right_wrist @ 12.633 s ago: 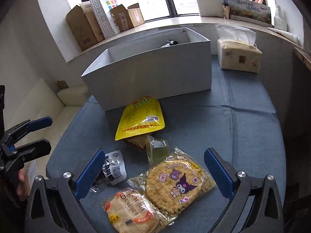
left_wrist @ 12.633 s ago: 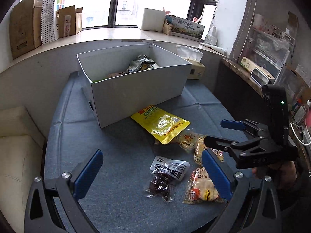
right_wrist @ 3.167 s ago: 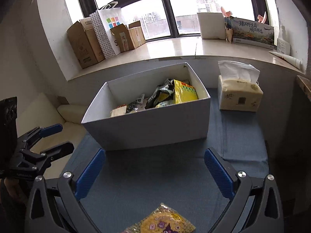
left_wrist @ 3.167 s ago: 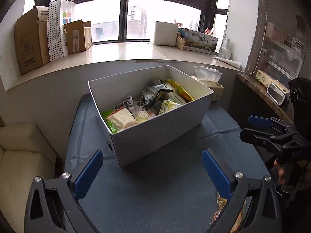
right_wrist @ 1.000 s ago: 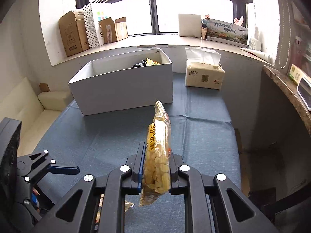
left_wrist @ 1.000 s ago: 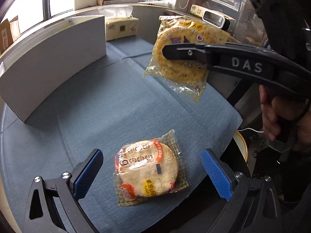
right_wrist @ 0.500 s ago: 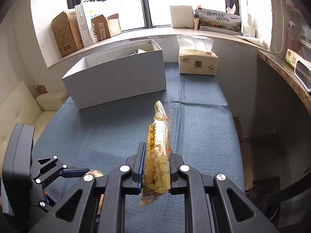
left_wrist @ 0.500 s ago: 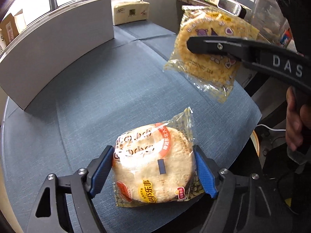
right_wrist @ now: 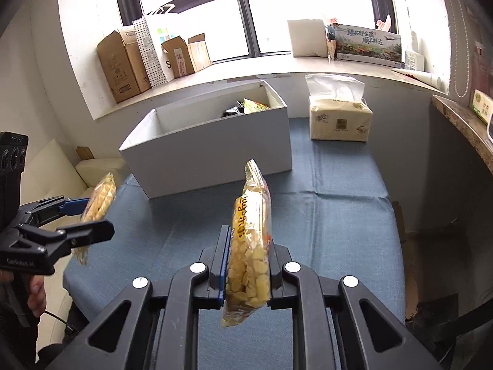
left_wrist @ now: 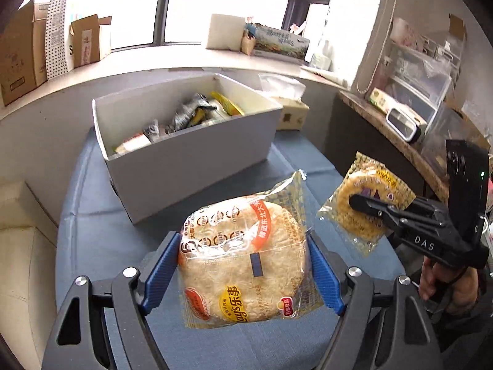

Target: Organize snacks

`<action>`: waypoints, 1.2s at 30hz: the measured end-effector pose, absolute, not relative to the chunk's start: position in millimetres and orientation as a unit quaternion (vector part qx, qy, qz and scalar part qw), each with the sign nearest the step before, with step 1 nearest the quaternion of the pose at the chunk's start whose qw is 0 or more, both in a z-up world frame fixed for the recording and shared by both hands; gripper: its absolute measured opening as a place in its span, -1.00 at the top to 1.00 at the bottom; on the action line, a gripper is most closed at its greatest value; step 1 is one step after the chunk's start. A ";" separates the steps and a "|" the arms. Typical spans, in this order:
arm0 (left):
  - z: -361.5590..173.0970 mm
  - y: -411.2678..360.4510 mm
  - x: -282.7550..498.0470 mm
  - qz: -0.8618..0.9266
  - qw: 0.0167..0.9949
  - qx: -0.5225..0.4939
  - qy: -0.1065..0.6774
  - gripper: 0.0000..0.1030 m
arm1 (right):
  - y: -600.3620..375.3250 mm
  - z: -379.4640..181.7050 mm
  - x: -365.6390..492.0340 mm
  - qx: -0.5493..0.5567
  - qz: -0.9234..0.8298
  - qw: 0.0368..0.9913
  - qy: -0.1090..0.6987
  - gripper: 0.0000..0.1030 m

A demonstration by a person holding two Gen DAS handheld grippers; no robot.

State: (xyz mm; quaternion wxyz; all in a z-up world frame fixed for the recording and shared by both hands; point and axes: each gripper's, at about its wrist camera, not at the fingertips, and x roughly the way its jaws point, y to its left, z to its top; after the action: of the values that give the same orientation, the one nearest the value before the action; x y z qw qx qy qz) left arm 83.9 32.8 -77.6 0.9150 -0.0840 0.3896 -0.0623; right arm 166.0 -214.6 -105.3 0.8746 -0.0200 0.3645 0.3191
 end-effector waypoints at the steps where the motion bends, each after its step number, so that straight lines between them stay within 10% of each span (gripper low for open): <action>1: -69.9 40.9 90.4 -0.059 0.919 -0.084 0.380 -0.62 | -209.5 -99.3 171.4 -0.015 0.327 0.873 0.361 0.64; 18: -56.2 142.5 289.1 0.009 0.917 -0.136 0.375 -0.81 | -66.2 -45.9 358.0 0.084 0.396 0.828 0.388 0.60; 19: -61.9 146.7 294.2 0.010 0.912 -0.146 0.384 -1.00 | -59.8 -51.2 367.0 0.091 0.399 0.818 0.404 0.31; 20: -66.4 151.2 296.3 0.010 0.909 -0.156 0.386 -1.00 | -55.3 -56.6 373.8 0.092 0.390 0.814 0.420 -0.53; 22: -71.2 158.9 294.4 0.010 0.906 -0.172 0.386 -1.00 | -54.9 -63.5 378.8 0.101 0.377 0.816 0.427 -1.00; 36: -19.3 121.4 224.6 0.041 0.951 -0.060 0.302 -1.00 | -86.5 -46.0 345.3 0.058 0.337 0.856 0.388 -1.00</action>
State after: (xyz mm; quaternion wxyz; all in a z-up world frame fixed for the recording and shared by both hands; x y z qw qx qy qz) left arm 224.6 121.5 -19.3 0.9506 -0.0601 0.3017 0.0405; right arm 345.3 -86.5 -46.0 0.8559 0.0583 0.3883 0.3366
